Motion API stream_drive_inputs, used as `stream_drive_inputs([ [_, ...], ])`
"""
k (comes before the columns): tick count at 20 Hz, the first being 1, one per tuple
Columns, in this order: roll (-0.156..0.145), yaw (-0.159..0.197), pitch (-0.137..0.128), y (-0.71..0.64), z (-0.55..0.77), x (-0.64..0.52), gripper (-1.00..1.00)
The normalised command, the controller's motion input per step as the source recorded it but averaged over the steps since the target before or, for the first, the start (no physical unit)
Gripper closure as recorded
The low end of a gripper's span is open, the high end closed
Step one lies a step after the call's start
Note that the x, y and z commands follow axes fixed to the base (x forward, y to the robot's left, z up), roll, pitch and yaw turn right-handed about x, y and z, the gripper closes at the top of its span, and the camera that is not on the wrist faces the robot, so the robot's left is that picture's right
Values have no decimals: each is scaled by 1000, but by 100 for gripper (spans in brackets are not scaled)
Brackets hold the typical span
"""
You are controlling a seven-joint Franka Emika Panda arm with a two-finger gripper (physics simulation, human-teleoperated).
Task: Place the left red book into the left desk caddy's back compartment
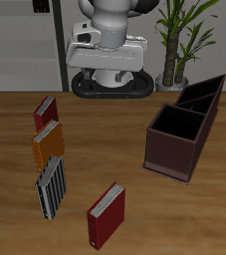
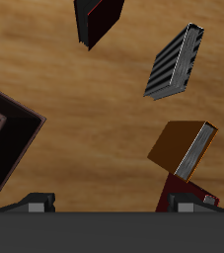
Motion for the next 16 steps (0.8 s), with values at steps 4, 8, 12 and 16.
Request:
stream_drive_inputs([
  [4,-39,-18,-5,-148,33,7,-100],
  [8,-13,-17,-13,50,3,27,-100],
  [12,3,16,0,56,-36,11,-100],
  [16,1,-15,-2,-12,-18,212,-100],
])
